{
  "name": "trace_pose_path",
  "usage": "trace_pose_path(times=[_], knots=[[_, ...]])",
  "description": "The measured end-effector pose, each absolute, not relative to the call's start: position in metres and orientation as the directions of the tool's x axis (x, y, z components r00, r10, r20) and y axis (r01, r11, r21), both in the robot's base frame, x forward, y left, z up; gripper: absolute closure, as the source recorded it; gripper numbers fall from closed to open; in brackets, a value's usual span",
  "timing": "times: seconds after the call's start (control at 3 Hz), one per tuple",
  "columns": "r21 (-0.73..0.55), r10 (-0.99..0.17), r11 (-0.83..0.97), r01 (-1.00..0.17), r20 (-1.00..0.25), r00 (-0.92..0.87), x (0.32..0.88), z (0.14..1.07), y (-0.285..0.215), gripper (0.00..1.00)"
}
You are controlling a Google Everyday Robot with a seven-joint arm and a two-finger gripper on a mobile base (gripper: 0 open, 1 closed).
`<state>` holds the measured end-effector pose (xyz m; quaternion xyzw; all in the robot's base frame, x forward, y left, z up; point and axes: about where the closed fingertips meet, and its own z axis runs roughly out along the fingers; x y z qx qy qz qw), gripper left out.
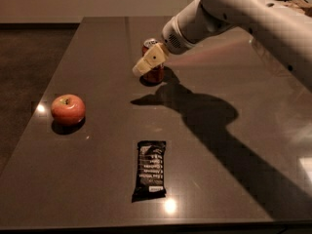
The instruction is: Move coke can near rxbar chocolate
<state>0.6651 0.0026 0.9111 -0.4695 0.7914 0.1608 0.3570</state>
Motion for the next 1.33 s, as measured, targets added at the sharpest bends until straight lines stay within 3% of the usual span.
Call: trace_pose_path(times=[0.33,1.33], knots=[[-0.067,-0.611,0.516,-0.854,-0.728,-0.312,0.674,0.91,0.007,0.14],[-0.087,-0.632,0.456,-0.886,-0.732,-0.254,0.655,0.93,-0.01,0.84]])
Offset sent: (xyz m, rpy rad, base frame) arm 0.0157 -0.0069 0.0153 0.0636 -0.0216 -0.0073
